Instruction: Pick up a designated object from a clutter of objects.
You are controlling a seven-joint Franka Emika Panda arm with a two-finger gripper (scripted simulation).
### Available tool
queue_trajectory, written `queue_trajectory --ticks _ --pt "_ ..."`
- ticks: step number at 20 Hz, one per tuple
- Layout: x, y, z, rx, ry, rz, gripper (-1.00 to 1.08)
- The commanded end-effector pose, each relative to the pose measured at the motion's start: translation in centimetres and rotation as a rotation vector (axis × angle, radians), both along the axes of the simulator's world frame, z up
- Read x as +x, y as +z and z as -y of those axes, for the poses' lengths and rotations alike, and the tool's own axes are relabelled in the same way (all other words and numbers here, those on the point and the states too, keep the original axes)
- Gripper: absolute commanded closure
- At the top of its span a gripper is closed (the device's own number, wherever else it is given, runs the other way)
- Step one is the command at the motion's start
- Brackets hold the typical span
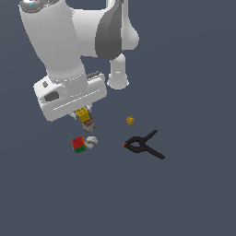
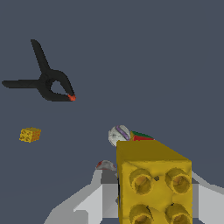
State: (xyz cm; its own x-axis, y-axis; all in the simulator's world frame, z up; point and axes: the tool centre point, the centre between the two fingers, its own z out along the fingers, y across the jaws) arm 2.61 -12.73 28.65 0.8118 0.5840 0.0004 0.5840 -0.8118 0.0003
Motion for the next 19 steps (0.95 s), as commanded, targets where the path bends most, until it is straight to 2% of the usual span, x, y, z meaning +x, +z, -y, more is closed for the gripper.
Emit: queue_trajectory --ticks 1,10,19 --pt "-0.8 2.6 0.0 0.000 0.000 0.000 1.08" --pt "-2.6 9.5 0.0 0.000 0.000 0.000 1.08" --pt "-2.9 11.6 0.1 0.000 0.000 0.000 1.08"
